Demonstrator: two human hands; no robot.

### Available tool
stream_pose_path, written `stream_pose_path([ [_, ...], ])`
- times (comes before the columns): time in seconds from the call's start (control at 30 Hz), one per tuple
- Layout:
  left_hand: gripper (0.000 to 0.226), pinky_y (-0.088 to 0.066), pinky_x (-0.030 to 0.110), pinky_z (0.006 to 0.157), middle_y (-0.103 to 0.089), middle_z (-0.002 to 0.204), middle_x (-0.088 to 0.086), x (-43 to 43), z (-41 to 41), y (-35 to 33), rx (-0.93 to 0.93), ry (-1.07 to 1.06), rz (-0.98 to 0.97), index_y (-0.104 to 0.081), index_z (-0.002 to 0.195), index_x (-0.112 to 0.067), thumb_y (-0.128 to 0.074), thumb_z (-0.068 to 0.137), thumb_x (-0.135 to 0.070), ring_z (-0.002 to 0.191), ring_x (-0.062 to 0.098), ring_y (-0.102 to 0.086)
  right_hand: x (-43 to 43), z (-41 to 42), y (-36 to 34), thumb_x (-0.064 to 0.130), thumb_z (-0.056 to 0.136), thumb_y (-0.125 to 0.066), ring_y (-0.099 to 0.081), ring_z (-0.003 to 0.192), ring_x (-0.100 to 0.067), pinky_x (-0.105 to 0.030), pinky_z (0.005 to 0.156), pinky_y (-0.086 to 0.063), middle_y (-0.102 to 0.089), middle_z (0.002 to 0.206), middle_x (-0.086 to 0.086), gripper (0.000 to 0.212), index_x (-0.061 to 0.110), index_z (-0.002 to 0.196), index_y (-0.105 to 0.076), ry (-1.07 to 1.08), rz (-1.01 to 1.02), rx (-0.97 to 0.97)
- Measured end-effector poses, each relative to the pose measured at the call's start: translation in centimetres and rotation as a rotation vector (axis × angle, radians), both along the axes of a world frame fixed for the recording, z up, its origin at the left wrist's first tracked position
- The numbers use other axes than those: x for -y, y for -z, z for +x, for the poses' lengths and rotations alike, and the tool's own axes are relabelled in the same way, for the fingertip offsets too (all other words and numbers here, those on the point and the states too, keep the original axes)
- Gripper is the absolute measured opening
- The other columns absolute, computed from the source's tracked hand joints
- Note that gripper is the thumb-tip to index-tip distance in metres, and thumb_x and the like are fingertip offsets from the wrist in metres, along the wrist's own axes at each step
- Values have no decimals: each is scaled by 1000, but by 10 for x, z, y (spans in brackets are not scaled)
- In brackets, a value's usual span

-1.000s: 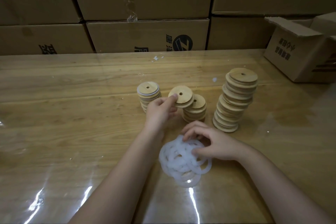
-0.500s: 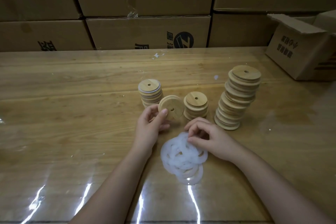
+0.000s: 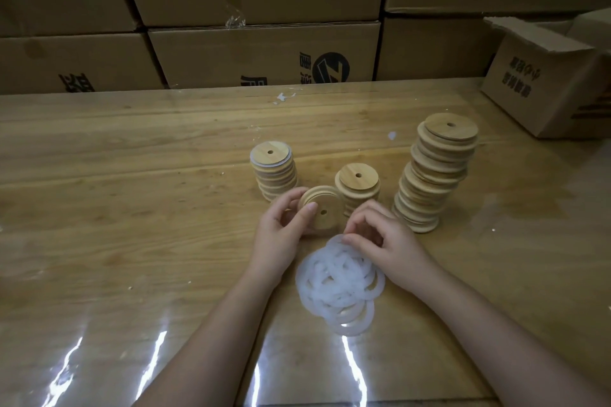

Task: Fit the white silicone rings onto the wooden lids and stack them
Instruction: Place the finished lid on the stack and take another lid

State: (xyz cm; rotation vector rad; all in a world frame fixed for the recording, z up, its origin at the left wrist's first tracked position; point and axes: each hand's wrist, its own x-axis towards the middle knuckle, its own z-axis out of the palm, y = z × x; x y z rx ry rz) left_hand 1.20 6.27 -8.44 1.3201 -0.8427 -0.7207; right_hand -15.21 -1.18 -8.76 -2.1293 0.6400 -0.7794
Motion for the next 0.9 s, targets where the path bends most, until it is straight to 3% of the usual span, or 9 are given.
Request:
stream_pose_path([
  [0.13, 22, -57, 30, 71, -65, 88, 6, 0, -1, 0, 33, 25, -4, -65, 105, -14, -64, 85, -4, 78, 12, -60, 0, 2, 2, 7, 81, -69, -53, 70, -6, -11, 65, -40, -59, 79, 8, 16, 21, 85, -63, 77, 38, 42],
  [0.23, 26, -53, 35, 76, -60, 95, 12, 0, 0, 2, 105, 11, 9, -62, 108, -14, -66, 84, -4, 82, 20, -59, 0, 2, 1, 9, 81, -69, -56, 68, -6, -19, 64, -47, -63, 78, 7, 19, 27, 87, -65, 136, 132, 164],
  [0.33, 23, -49, 29, 75, -58, 89, -4, 1, -2, 2, 174, 20, -8, -60, 95, -21, -66, 84, -2, 79, 12, -58, 1, 1, 1, 10, 83, -67, -61, 64, -12, -32, 63, -53, -64, 71, 8, 13, 22, 85, -66, 153, 171, 223],
  [0.43, 23, -46, 24, 70, -61, 86, 0, 1, -3, 3, 232, 34, -18, -60, 84, -22, -64, 84, 1, 75, 11, -58, 3, 2, 3, 10, 84, -65, -60, 62, -10, -32, 62, -51, -62, 67, 9, 12, 21, 83, -64, 171, 176, 237],
  [0.53, 25, -46, 23, 69, -63, 87, 13, 2, -3, 4, 281, 23, -24, -62, 80, -21, -63, 84, 3, 73, 13, -60, 3, 3, 3, 7, 85, -64, -56, 68, -9, -25, 63, -46, -59, 78, 10, 11, 17, 82, -62, 189, 98, 269],
  [0.63, 28, -50, 26, 72, -62, 90, 4, 0, -5, 3, 361, 15, -50, -63, 78, -24, -64, 83, 4, 80, 13, -61, 4, 3, 2, 5, 85, -64, -55, 75, -11, -24, 63, -47, -55, 93, 8, 11, 16, 83, -61, 203, 1, 288],
  [0.8, 21, -43, 10, 67, -58, 90, 1, -1, -8, 4, 527, 30, -101, -65, 80, -15, -58, 84, 4, 86, 2, -56, 3, 4, 5, 6, 85, -64, -56, 75, -13, -32, 64, -50, -57, 101, 5, 10, 16, 82, -60, 200, 39, 276],
  [0.9, 13, -45, 12, 64, -55, 92, -3, -3, -10, 5, 504, 59, -127, -64, 81, -17, -54, 83, -9, 85, 2, -57, 4, 5, 5, 5, 85, -64, -56, 76, -14, -28, 65, -48, -59, 98, 4, 12, 16, 82, -60, 188, 39, 266],
])
